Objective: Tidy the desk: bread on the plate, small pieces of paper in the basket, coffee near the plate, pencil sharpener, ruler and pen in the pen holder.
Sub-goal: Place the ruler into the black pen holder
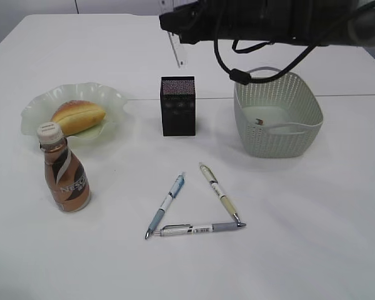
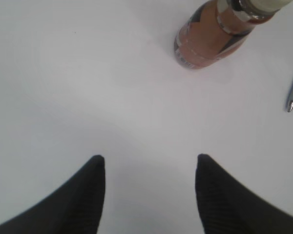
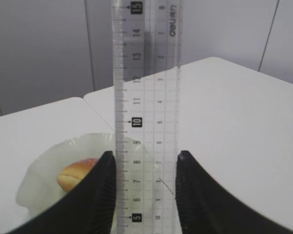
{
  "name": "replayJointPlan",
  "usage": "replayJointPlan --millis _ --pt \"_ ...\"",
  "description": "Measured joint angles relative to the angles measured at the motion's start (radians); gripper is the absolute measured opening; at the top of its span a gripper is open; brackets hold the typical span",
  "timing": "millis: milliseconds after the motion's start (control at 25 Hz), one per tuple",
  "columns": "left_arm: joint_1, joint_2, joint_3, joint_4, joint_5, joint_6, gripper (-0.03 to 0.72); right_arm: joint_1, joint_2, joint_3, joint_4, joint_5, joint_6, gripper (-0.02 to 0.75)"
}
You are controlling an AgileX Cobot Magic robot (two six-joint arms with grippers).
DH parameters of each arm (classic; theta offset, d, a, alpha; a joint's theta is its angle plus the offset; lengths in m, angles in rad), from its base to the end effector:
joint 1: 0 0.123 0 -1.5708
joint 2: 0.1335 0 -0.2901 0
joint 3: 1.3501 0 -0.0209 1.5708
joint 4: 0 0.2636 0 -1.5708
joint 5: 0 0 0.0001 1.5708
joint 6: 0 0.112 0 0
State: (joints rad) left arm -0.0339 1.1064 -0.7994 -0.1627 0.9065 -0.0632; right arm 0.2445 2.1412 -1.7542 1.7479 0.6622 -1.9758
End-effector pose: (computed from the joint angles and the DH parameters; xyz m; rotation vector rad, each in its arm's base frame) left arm 0.2153 -0.0216 0.2603 -0.1358 2.6930 -0.2329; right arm 0.5014 0.1950 0.2718 -0.8208 1.5324 0.6074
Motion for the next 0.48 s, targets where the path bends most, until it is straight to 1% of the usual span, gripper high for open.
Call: replayJointPlan --millis 160,480 --pt "0.0 0.0 0.0 -0.002 0.006 0.0 0.433 0.0 0.078 -0.033 0.023 -0.021 -0.061 0.269" --pt "0.0 0.0 0.0 -0.004 0.009 0.0 0.433 0.0 0.219 -0.197 0.029 -0.023 -0.073 0.269"
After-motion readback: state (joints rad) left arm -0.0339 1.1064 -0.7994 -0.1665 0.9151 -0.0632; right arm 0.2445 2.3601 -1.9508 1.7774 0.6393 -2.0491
